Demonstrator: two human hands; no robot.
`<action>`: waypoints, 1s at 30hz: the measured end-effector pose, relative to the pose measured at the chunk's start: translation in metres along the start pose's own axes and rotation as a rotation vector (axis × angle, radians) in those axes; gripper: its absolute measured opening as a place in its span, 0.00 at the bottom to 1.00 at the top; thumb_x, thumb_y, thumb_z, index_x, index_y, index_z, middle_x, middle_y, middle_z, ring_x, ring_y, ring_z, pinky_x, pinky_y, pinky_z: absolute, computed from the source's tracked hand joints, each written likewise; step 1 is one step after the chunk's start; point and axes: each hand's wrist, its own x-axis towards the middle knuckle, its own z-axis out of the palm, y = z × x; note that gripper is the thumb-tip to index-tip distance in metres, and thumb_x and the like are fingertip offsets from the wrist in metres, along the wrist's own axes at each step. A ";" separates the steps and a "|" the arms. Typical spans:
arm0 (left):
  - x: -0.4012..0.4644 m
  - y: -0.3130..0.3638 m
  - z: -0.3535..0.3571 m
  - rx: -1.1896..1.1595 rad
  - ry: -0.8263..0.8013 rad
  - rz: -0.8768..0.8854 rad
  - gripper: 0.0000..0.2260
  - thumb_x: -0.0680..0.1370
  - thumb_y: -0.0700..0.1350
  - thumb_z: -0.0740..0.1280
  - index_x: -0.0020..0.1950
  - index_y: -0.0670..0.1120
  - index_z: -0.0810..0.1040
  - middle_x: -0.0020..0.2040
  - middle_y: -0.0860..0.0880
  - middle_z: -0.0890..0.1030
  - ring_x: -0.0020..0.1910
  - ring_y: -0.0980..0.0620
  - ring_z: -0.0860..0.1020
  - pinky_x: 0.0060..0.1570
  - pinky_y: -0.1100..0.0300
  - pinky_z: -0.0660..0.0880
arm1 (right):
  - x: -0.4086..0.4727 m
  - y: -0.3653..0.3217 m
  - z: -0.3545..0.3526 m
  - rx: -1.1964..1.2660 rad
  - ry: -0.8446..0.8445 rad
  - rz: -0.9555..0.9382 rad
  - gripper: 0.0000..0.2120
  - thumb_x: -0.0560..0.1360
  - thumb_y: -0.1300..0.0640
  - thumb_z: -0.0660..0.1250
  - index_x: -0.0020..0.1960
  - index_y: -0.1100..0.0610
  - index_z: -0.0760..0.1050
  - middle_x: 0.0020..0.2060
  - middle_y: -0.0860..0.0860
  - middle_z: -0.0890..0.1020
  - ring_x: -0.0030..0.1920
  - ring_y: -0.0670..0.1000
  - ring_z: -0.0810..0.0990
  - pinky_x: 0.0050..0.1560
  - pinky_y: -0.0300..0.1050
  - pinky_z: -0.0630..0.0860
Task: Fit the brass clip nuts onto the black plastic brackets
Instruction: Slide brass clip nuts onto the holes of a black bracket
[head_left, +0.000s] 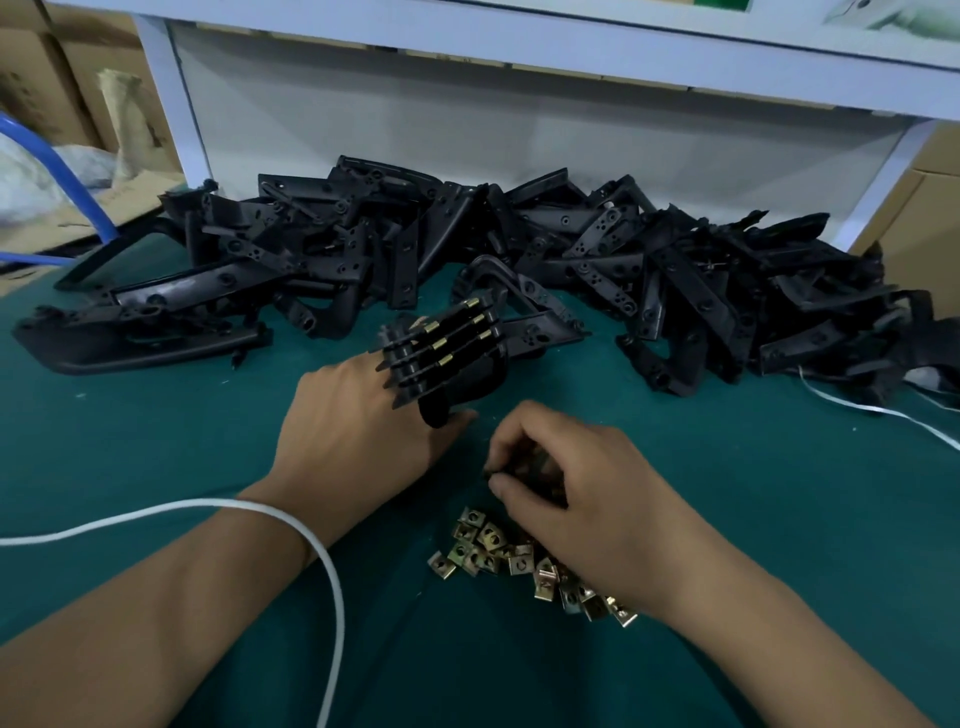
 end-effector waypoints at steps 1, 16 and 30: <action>0.000 0.000 -0.001 -0.011 -0.006 -0.008 0.18 0.73 0.61 0.72 0.59 0.55 0.84 0.38 0.51 0.83 0.32 0.44 0.81 0.28 0.60 0.69 | 0.000 0.000 -0.001 0.068 0.043 0.011 0.06 0.80 0.55 0.71 0.50 0.46 0.75 0.43 0.44 0.81 0.44 0.47 0.80 0.42 0.39 0.76; -0.003 0.003 -0.014 -0.134 -0.157 0.084 0.19 0.71 0.62 0.63 0.54 0.57 0.86 0.41 0.55 0.85 0.37 0.48 0.83 0.33 0.59 0.80 | 0.006 -0.005 -0.010 0.577 0.475 -0.040 0.07 0.81 0.58 0.69 0.55 0.52 0.85 0.44 0.52 0.86 0.42 0.54 0.88 0.50 0.48 0.85; 0.000 0.008 -0.019 -0.196 -0.218 0.088 0.15 0.70 0.63 0.63 0.48 0.56 0.81 0.38 0.55 0.82 0.35 0.47 0.81 0.30 0.56 0.76 | 0.005 -0.004 0.003 0.591 0.378 -0.085 0.08 0.82 0.66 0.69 0.54 0.53 0.79 0.45 0.51 0.83 0.47 0.57 0.87 0.49 0.48 0.86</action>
